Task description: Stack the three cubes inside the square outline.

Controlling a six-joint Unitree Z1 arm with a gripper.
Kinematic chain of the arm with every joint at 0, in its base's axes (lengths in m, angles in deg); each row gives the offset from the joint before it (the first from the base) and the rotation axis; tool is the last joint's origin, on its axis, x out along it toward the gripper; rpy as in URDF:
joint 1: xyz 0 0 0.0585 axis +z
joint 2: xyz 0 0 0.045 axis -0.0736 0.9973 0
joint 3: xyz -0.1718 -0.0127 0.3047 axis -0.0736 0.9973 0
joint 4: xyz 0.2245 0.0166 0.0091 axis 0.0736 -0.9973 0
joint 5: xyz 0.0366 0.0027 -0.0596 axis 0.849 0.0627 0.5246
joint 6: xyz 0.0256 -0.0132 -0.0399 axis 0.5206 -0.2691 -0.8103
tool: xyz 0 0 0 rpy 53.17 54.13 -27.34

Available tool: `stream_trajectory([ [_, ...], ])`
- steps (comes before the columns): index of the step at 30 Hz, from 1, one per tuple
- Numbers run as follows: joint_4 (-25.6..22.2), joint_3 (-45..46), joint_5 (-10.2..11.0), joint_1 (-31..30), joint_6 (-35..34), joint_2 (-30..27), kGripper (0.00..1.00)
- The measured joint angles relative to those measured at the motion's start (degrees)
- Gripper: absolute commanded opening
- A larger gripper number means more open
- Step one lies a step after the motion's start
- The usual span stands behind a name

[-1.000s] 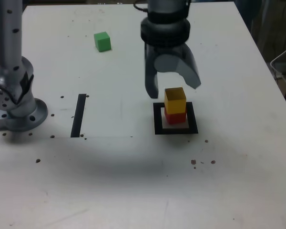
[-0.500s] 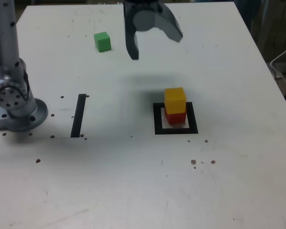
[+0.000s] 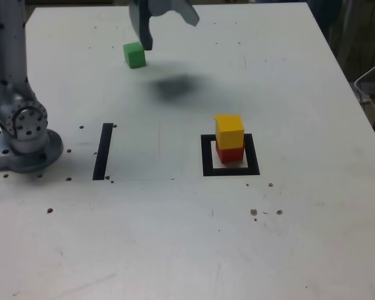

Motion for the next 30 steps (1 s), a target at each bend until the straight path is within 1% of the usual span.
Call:
stream_trajectory([
  [4,0.7,0.8,2.5,3.1,0.2,1.0,1.00],
  [9,3.1,2.0,5.0,7.9,1.7,4.1,1.00],
  [13,4.8,2.0,7.3,9.3,2.7,5.1,0.99],
  [15,5.3,2.2,8.2,9.4,2.9,5.4,0.99],
  [21,6.3,2.5,8.4,10.0,3.2,8.8,0.97],
  [24,6.9,2.5,8.0,11.6,3.9,11.5,0.96],
  [30,7.8,2.4,7.5,13.8,4.7,13.3,0.92],
])
